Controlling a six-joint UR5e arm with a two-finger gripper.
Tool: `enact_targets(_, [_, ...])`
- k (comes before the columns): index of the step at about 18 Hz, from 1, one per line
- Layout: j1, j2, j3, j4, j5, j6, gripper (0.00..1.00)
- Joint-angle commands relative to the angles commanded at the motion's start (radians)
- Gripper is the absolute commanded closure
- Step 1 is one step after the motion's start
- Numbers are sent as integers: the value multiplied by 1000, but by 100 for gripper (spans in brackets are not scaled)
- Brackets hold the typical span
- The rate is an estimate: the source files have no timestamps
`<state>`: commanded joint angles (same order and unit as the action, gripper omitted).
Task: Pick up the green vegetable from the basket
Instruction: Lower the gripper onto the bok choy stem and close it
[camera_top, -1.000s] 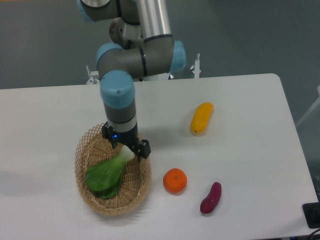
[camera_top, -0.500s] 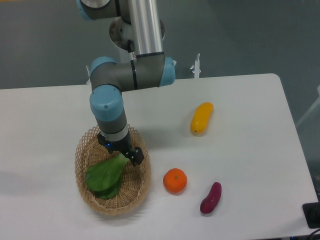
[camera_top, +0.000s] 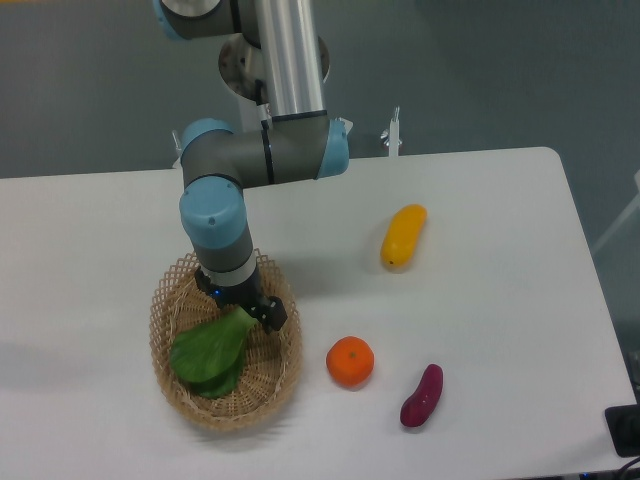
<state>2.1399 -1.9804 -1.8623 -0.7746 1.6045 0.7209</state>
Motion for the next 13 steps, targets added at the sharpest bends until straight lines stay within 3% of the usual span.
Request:
enact_targets(1, [0,-3,2,0,2,15,40])
enact_targets(4, [0,2,0,0,6,44,65])
enact_targets(13, [3,18,14,-2,5,63,67])
